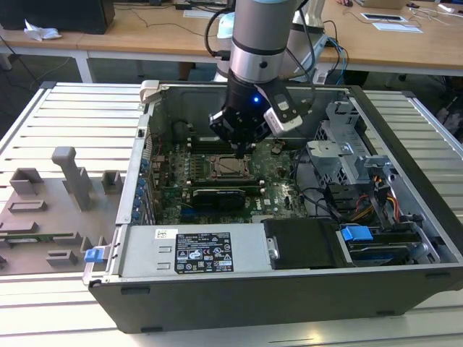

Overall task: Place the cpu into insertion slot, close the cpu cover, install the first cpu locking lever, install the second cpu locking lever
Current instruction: 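Install the second cpu locking lever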

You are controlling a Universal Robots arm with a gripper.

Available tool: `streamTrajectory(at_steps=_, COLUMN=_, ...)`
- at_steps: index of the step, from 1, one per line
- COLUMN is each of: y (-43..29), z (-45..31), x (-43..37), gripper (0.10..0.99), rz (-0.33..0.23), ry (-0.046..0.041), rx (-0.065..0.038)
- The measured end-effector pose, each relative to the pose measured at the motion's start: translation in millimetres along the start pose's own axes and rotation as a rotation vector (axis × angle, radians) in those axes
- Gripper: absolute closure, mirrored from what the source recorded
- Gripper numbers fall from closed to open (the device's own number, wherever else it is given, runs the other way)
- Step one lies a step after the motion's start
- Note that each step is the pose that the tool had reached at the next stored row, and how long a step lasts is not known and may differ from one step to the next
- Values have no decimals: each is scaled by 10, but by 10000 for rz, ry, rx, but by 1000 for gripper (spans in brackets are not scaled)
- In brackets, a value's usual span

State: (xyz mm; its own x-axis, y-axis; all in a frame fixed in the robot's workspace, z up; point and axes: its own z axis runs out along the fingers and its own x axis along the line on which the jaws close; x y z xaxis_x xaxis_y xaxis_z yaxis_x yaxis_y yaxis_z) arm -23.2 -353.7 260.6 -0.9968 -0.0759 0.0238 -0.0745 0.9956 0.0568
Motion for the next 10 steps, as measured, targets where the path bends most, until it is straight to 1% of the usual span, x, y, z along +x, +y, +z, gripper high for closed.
streamTrajectory(at_steps=1, y=-15, z=52, x=0, gripper=980, rz=0, ry=0, rx=-6)
streamTrajectory(at_steps=3, y=-17, z=91, x=-1, gripper=980, rz=0, ry=-1, rx=-7)
streamTrajectory(at_steps=4, y=-18, z=100, x=-1, gripper=980, rz=0, ry=0, rx=-6)
streamTrajectory(at_steps=6, y=-25, z=120, x=-2, gripper=980, rz=-3, ry=-4, rx=-51)
streamTrajectory(at_steps=10, y=-77, z=122, x=14, gripper=980, rz=-2, ry=-4, rx=-66)
